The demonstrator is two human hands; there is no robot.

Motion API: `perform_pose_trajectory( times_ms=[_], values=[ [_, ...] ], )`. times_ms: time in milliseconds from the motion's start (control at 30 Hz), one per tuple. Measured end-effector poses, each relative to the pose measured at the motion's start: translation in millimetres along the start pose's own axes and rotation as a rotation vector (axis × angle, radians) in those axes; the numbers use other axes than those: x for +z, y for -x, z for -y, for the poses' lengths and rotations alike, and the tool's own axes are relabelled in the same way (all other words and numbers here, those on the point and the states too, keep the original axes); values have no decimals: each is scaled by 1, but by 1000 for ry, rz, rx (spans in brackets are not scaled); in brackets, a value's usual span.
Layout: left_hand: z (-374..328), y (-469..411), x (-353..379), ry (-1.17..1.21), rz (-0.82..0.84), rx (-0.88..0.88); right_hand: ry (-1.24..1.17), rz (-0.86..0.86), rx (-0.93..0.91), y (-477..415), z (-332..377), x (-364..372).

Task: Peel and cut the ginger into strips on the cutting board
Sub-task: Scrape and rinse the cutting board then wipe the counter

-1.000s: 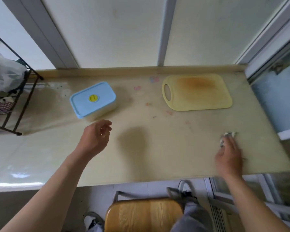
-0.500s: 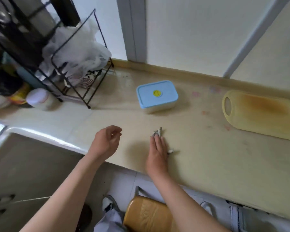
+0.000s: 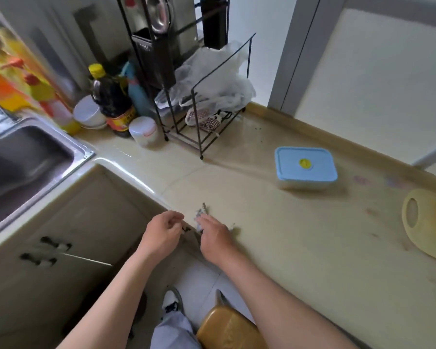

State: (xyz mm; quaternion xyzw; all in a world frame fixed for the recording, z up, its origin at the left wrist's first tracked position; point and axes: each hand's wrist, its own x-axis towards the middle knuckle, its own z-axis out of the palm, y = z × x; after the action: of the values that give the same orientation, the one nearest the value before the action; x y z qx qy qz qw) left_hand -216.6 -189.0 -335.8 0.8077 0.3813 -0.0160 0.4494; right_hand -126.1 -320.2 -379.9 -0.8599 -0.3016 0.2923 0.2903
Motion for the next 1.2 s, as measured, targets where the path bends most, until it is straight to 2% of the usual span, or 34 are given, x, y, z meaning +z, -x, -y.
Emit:
perform_pose_trajectory(
  times_ms=[167,300,533,667,967,1100,1200],
  values=[
    [-8,2,2,85,-2,-8,-363,-242,197,-5,21,-46],
    [-21,1,4,84,5,-5,-555,-303,320,-20,17,-86],
    [-50,-6,8,131,11,36,-650,-278,318,-27,11,-133],
    [-71,-8,12,138,18,58,-641,-317,384,-14,-10,-149],
    [-166,-1,49,173,95,225,-730,-387,342,28,-44,-184],
    [-204,0,70,124,108,318,-716,-452,315,54,-58,-215],
    [-217,-6,86,-35,37,391,-723,-505,325,73,-73,-236]
  ],
)
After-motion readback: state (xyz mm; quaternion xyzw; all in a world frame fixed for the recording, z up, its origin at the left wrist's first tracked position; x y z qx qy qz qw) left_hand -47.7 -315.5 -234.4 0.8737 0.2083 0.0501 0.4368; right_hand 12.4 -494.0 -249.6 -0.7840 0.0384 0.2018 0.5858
